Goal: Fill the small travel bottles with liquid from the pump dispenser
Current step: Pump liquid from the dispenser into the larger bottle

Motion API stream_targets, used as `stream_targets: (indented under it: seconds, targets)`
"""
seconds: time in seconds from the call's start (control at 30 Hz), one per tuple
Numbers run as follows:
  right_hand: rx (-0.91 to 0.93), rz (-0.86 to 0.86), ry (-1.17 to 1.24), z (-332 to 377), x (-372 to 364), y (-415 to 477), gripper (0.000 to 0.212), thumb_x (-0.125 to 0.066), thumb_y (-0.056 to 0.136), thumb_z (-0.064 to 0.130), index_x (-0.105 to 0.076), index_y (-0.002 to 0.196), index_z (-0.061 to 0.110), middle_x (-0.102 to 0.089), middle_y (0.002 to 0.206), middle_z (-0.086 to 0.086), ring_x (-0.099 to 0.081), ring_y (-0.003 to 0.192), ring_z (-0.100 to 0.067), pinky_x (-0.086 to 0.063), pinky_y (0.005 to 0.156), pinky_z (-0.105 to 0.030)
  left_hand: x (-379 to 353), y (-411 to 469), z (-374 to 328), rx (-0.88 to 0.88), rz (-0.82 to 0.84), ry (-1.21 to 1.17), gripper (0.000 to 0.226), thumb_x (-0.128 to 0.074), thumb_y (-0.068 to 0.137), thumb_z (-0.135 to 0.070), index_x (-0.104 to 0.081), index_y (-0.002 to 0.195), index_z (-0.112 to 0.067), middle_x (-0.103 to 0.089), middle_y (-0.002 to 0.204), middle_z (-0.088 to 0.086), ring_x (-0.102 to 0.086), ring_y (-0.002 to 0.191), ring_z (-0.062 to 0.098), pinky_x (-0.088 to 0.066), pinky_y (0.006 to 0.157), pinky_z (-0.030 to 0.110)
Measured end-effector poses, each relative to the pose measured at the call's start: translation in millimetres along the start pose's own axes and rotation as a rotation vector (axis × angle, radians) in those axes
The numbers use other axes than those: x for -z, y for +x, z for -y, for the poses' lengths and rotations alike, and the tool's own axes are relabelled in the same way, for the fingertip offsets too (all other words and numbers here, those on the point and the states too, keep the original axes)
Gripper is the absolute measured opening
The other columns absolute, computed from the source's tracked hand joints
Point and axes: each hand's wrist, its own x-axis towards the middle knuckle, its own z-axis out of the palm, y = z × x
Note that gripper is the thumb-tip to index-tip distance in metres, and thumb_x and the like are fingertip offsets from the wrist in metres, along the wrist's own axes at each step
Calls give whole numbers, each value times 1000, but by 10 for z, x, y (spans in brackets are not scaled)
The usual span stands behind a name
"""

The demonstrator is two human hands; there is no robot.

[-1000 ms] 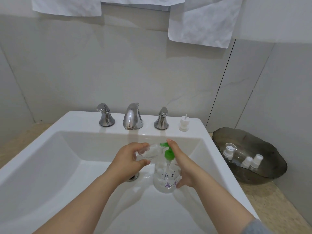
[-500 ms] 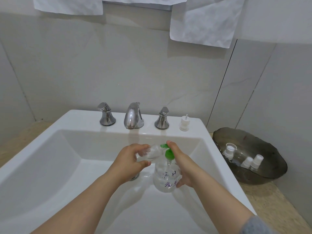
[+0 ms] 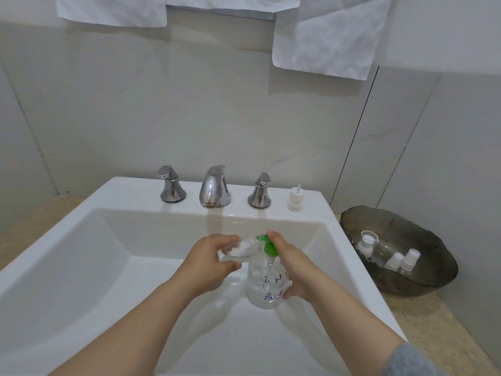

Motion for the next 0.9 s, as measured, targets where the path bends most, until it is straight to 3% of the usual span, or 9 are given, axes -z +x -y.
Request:
stream_targets:
  seconds: [0.07, 0.2, 0.4, 0.63, 0.8, 0.9]
  targets:
    - [-3, 7, 8, -17, 2, -10, 60, -41, 90, 67, -46, 132, 25, -46, 123, -4, -42, 104, -33, -42, 93, -54, 2, 0, -10, -2, 0, 7, 49, -76, 76, -16, -61, 122, -26, -61, 113, -9, -57, 99, 8, -41, 83, 16]
    - [-35, 30, 34, -7, -9, 4, 75, -42, 83, 75, -39, 141, 28, -40, 140, -4, -36, 132, -39, -37, 98, -58, 41, 16, -33, -14, -28, -22, 47, -76, 75, -17, -63, 118, -31, -62, 107, -8, -58, 87, 16, -43, 77, 16]
    - [-61, 31, 58, 16, 2, 9, 83, -42, 81, 77, -32, 148, 29, -30, 152, -6, -25, 140, -39, -30, 104, -62, 56, 23, -51, -27, -37, -26, 46, -76, 76, -16, -63, 118, -31, -62, 107, -9, -54, 83, 10, -40, 72, 8]
    - [-60, 31, 49, 17, -16, 17, 83, -42, 80, 78, -33, 147, 29, -31, 153, -6, -26, 140, -40, -28, 105, -64, 58, 16, -61, -34, -40, -23, 47, -76, 76, -17, -62, 118, -32, -62, 105, -10, -49, 72, 6, -40, 71, 11]
    - [-54, 15, 44, 18, -40, 9, 83, -45, 80, 77, -35, 146, 28, -34, 151, -7, -31, 137, -41, -29, 105, -64, 40, 13, -43, -17, -35, -51, 44, -77, 75, -18, -58, 104, -45, -63, 105, -6, -54, 81, 17, -45, 78, 22]
    - [-41, -3, 31, 28, -40, -15, 78, -45, 83, 73, -37, 145, 25, -36, 149, -8, -32, 136, -41, -30, 105, -63, 22, 15, -17, 5, -33, -53, 46, -77, 75, -17, -62, 115, -34, -63, 109, -8, -58, 95, 19, -45, 83, 23]
